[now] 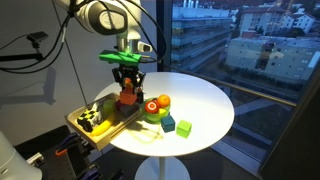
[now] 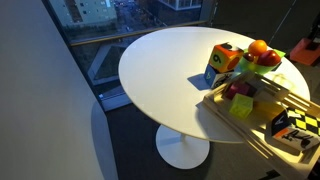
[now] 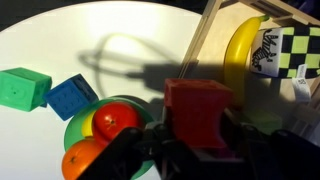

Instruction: Put the orange toy block in the box

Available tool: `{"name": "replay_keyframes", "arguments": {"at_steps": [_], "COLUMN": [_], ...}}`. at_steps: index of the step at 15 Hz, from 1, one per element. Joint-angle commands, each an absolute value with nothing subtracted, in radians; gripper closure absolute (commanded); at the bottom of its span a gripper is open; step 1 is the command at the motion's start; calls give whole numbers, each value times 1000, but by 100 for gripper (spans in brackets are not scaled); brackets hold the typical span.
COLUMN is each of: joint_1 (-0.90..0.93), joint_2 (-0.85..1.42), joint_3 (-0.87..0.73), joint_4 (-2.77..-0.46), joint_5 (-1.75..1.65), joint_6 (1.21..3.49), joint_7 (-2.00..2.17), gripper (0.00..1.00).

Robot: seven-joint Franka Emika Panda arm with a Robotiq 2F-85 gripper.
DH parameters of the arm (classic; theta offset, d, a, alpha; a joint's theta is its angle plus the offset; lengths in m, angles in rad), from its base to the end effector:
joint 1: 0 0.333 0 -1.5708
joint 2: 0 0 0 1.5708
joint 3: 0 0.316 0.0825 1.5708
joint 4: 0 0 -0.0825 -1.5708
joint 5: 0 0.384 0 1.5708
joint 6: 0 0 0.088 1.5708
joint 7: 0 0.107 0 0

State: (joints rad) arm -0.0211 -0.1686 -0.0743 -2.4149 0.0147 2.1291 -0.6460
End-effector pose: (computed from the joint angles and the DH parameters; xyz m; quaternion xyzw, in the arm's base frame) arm 0.4525 -0.0426 0.3659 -0.9615 -0.2681 0.0504 0.0327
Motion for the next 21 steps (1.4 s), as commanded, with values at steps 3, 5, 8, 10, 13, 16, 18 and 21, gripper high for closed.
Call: {"name": "replay_keyframes", "arguments": {"at_steps": [3,5,8,10,13,16,18,21], "joint_1": [-13,-13,-13,-13,-5,11,28,45], "joint_2": [-175,-171,-167,-167,-189,-203,-206,-208], "joint_3": [-79,-79,-78,-78,-66,-46,-31,-14], "joint_4": [-2421,-2421,-2421,-2421,-2451,-2482,-2504,-2530], "joint_5": [14,14,14,14,0,-9,-15,-24], "joint_6": [2147,2147,2147,2147,2179,2216,2231,2245], "joint_7": [-642,-642,-642,-642,-631,-625,-625,-622], "gripper": [51,51,51,76,76,76,76,76]}}
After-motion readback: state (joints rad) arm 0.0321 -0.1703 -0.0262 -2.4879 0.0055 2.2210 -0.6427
